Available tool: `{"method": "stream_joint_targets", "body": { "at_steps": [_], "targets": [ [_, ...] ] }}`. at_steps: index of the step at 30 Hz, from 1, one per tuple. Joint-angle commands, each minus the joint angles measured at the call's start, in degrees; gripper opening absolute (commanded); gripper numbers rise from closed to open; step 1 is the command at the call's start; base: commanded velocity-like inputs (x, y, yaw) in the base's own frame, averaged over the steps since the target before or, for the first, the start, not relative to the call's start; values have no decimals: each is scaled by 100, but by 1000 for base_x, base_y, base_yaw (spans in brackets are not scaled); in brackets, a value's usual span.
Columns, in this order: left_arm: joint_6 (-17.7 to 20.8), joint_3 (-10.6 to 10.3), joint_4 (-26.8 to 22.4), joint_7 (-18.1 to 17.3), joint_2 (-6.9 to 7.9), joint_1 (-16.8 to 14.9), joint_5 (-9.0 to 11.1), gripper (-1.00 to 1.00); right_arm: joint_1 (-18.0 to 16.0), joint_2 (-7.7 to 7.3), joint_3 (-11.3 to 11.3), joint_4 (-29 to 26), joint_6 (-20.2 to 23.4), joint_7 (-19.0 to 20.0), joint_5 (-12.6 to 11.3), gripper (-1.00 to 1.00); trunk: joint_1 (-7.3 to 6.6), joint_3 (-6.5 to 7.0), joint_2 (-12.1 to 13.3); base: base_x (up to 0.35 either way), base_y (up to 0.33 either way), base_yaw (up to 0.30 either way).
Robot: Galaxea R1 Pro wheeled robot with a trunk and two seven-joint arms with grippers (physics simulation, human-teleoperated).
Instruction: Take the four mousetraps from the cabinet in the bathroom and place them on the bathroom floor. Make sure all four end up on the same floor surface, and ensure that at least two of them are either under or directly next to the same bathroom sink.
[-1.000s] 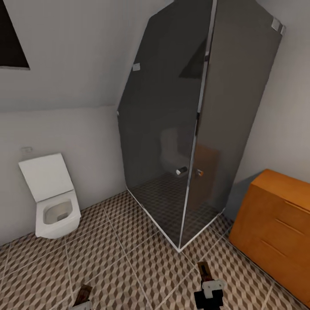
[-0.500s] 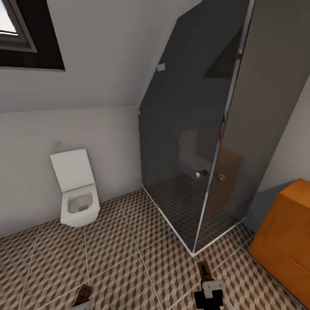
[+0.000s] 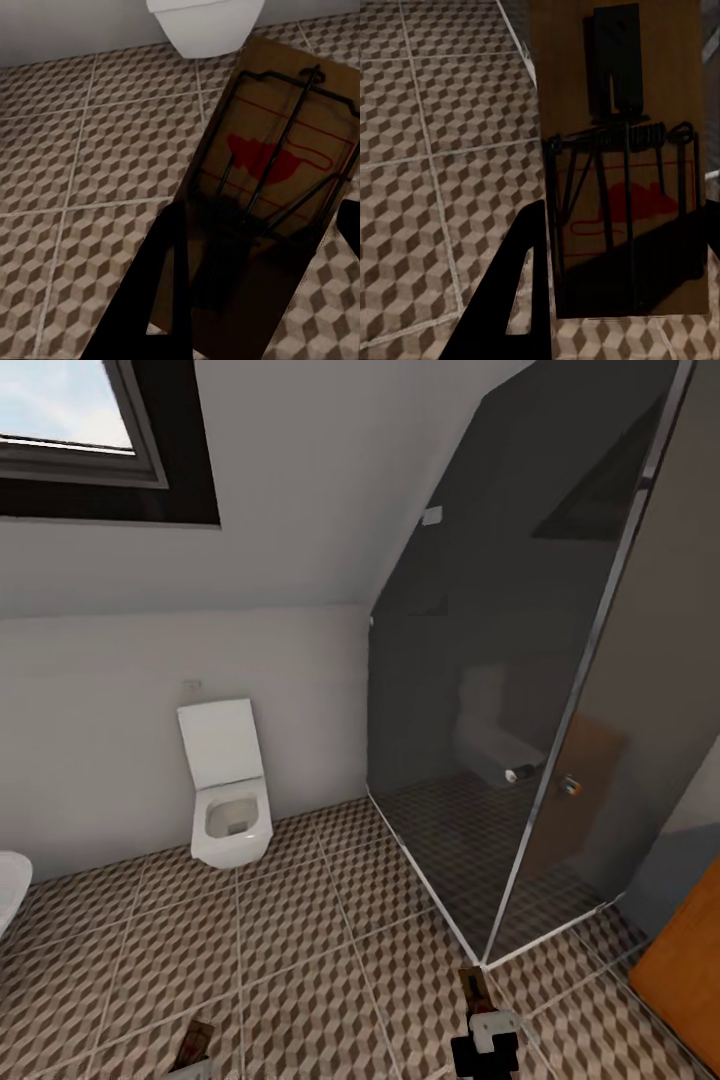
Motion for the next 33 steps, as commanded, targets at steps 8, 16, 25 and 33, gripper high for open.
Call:
{"method": "stream_joint_targets", "body": {
  "at_steps": [8,16,25,33],
  "targets": [
    [-8,-26,15,70,-6,-9,-52,-100,-3,-6,51,-5,-4,-52,-17,-100,4,-13,-13,0,0,292],
    [-8,-25,15,70,-6,-9,-52,-100,-1,-6,51,-2,-4,-52,-17,-100,4,-13,-13,0,0,292],
    [-8,-26,15,70,-6,-9,-52,-100,-3,1,51,-3,-4,-53,-17,-100,4,-13,-13,0,0,292],
    [-8,-27,15,70,-6,-9,-52,-100,-3,1,51,-2,-4,-52,-17,-100,4,-13,-13,0,0,292]
  ]
}}
